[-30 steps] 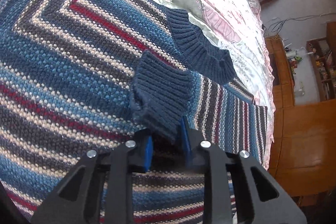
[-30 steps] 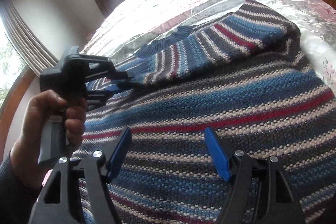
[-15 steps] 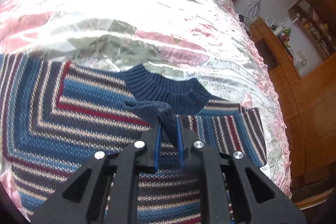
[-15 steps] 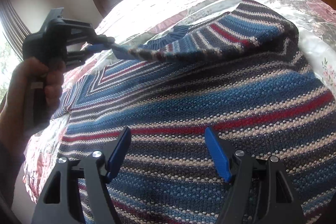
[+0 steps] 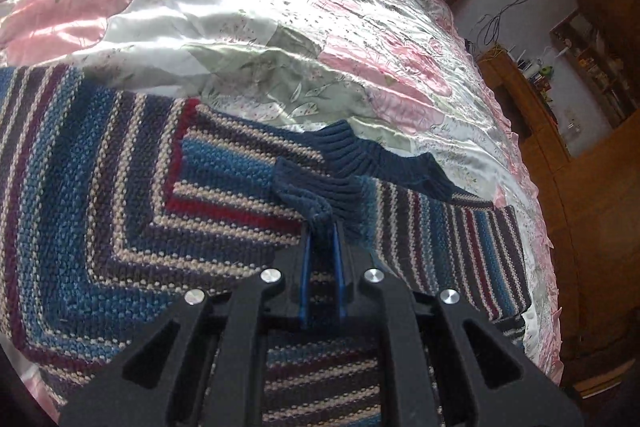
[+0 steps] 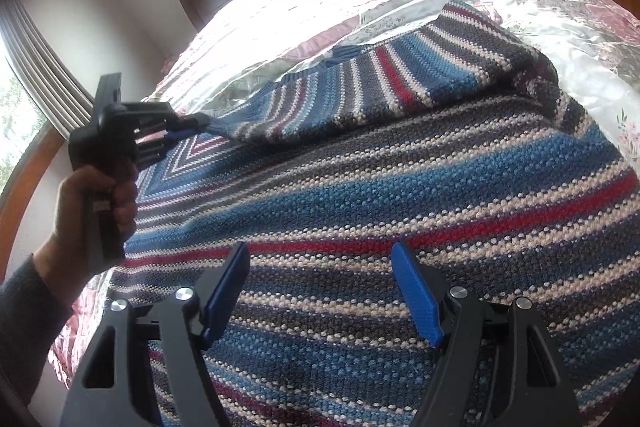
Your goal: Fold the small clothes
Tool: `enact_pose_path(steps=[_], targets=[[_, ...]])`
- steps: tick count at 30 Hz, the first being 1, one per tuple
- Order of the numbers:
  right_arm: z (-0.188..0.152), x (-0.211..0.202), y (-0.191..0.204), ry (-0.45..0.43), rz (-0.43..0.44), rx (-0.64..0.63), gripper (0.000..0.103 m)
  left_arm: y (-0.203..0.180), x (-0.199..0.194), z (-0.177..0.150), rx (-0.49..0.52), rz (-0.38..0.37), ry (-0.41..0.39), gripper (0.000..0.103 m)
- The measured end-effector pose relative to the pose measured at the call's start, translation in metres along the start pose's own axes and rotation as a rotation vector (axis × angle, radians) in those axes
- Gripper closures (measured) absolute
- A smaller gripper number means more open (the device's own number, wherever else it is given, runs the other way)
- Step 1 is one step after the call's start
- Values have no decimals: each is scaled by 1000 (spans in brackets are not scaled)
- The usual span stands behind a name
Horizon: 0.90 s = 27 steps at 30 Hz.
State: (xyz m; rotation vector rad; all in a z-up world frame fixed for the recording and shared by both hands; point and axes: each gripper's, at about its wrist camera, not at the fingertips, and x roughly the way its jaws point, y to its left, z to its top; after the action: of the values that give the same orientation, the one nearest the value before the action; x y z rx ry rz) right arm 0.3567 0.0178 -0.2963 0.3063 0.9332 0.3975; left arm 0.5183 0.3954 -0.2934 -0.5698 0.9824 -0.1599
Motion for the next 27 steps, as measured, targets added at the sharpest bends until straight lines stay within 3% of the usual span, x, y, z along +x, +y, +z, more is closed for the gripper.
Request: enact_pose_path(steps=[4, 8, 10, 12, 13, 16, 18, 21, 22, 24, 26, 27], targets=[[-1, 2, 2, 2, -6, -4, 29, 10, 3, -3, -4, -26, -8, 95], [-3, 5, 4, 4, -10, -5, 27, -10, -15, -5, 92, -47, -71, 95], [-3, 5, 5, 4, -11, -6, 26, -4, -7, -10, 77, 29, -38, 89], [-3, 5, 5, 4, -9, -6, 26, 13, 9, -17, 5, 69, 64, 75], [-3, 5, 5, 4, -7, -5, 26, 18, 13, -19, -12, 112, 91, 75], [-2, 5, 3, 4, 1, 5, 27, 20, -7, -21, -95, 197, 56, 65], [-1, 5, 2, 1, 8, 10, 26, 9, -31, -22, -128, 166, -32, 54], [-1, 3, 0, -8, 28, 14, 28, -24, -41, -19, -54, -8, -93, 42], [-1, 2, 0, -11, 41, 16, 33, -32, -34, -19, -35, -61, -80, 36], [3, -3, -4, 2, 100, 42, 41, -36, -6, -20, -62, -97, -12, 36], [16, -21, -13, -14, 157, 66, 42, -26, 22, -28, -106, -31, 66, 40], [28, -32, -19, -48, 138, 59, 42, -19, 32, -33, -124, -16, 95, 40]])
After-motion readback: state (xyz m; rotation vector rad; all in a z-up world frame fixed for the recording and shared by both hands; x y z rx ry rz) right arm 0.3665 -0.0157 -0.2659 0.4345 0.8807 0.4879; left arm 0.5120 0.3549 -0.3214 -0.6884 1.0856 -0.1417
